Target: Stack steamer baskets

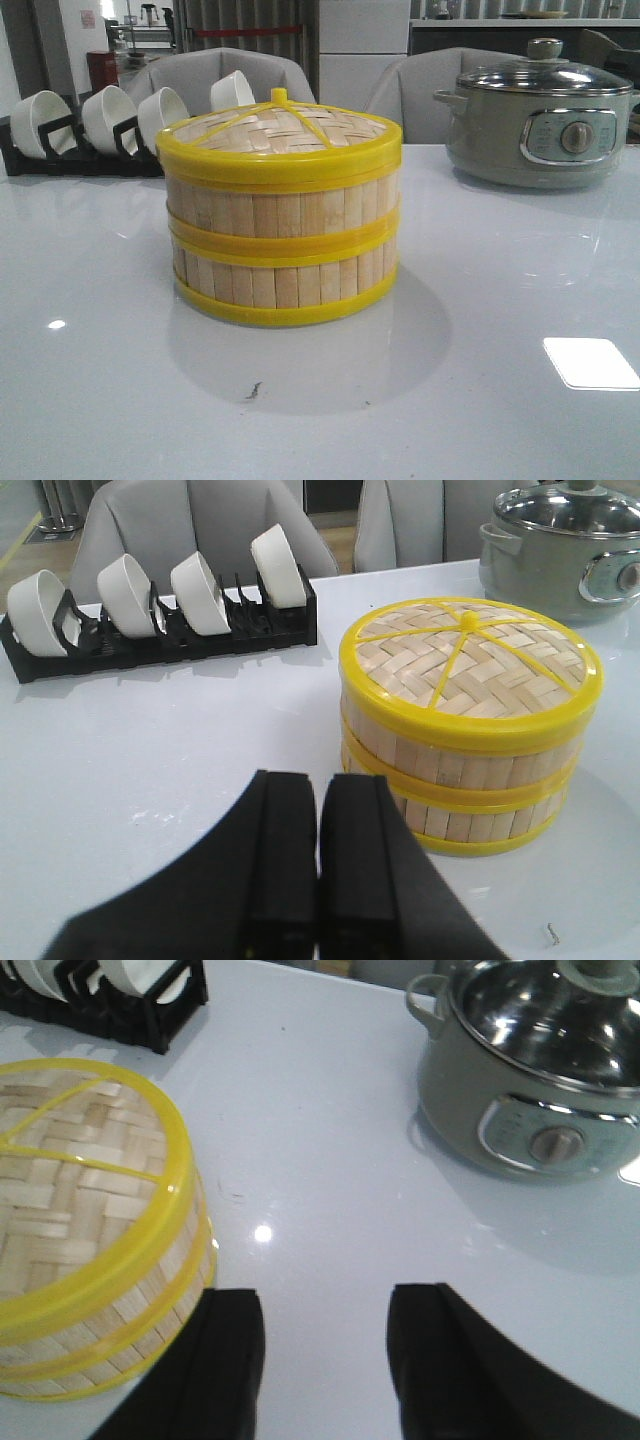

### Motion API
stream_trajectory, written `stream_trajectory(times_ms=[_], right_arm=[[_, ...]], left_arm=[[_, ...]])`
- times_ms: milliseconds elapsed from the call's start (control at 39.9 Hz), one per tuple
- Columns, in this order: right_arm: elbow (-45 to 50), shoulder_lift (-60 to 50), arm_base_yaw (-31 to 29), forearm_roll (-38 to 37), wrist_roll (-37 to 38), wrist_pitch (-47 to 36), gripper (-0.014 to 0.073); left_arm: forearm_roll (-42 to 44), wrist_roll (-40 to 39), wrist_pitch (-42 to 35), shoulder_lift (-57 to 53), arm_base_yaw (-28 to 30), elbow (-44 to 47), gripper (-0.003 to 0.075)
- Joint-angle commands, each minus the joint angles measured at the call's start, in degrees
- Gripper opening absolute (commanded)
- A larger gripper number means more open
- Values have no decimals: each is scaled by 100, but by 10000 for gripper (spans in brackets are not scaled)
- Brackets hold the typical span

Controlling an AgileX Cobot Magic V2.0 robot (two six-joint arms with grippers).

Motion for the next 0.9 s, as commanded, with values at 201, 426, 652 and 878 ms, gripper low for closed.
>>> stream_trajectory(times_ms=[201,426,652,878], right_arm=[[1381,-1518,-917,55,-22,-970,407],[2515,-2305,-1063,55,-22,-1573,407],[3419,-2963,-1070,55,-22,-2132,407],[4123,-3442,-1315,55,-22,-2621,407]], left_arm=[[20,-28,-439,69,6,-168,95],[20,-28,-439,69,6,-168,95],[20,-28,-439,69,6,-168,95],[20,-28,-439,69,6,-168,95]])
